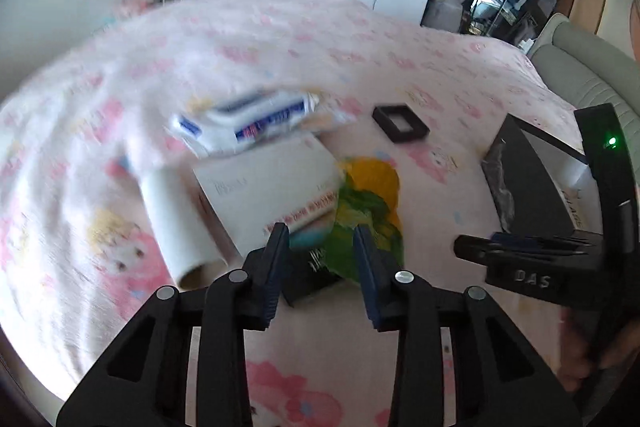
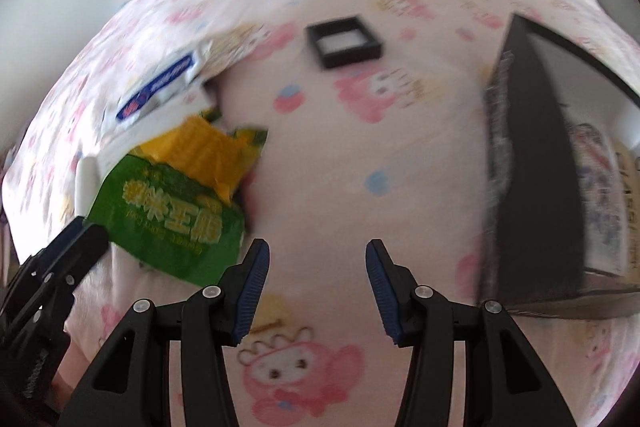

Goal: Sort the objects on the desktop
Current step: 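Move the right tool toward the green corn snack bag, then grasp the green corn snack bag with the right gripper and lift it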

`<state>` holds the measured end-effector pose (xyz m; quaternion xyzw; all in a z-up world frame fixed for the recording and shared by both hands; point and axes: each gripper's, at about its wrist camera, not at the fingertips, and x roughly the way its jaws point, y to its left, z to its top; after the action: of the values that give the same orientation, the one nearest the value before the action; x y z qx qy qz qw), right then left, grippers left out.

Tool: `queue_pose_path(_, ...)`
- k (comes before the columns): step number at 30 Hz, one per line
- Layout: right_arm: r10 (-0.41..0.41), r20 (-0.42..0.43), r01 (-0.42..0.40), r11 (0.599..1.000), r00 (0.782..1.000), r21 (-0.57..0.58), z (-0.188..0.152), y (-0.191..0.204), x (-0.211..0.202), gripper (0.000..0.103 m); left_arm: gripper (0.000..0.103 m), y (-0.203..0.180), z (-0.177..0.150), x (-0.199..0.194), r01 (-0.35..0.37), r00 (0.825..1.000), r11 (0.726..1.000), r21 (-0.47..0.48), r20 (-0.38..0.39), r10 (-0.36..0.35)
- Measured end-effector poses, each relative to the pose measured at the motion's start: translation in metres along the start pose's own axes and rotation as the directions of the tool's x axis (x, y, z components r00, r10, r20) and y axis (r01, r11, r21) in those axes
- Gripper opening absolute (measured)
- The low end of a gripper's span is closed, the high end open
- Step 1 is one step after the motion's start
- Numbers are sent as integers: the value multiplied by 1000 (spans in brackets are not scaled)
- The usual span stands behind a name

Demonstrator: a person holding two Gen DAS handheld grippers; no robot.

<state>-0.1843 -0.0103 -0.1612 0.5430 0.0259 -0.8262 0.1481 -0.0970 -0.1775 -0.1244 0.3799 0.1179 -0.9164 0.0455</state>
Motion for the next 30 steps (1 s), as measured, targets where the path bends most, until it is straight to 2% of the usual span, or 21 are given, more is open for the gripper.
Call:
queue_pose_path(3, 4, 9, -4, 1000, 1000, 11, 3, -5, -5, 46, 34, -10, 5, 3, 75, 997, 997, 3, -26, -75)
queue_pose_path(6, 7, 5, -7, 1000, 1000, 20, 0, -5, -4, 46, 34, -34, 5, 16, 105, 993, 990, 92, -57, -100)
queue_pose_path(8, 8, 0, -8, 1000, 1000, 18, -2, -4, -3, 46, 34, -44, 5, 29, 152, 985, 982, 108, -98, -142)
queue_pose_path(10, 9, -5, -9, 1000, 1000, 13, -3, -4, -3, 47, 33, -51, 7, 43, 158, 981, 980, 123, -130, -142)
queue_pose_path(13, 9, -13, -9, 1000, 1000, 6, -6, -4, -1, 47, 33, -57, 10, 53, 120, 986, 982, 144, -135, -101)
queue_pose_path(16, 10, -21, -10, 1000, 1000, 0, -9, -4, 0, 47, 33, -42, 10, 49, 80, 992, 993, 87, -107, -70)
queue_pose_path(19, 11, -29, -11, 1000, 1000, -7, -12, -4, 1, 47, 33, -9, 7, 32, 73, 994, 996, -51, -81, -77)
queue_pose_path(23, 127, -97, -132, 991, 987, -39, -27, 15, 8, 46, 33, 27, -3, 14, 56, 996, 981, -184, -63, -68)
queue_pose_path(26, 201, -142, -214, 974, 969, -79, -41, 35, 16, 46, 33, 38, -13, 20, 49, 991, 976, -213, -114, -74)
queue_pose_path(30, 192, -145, -207, 974, 971, -96, -37, 49, 35, 46, 33, 40, -21, 36, 90, 976, 969, -230, -173, -132)
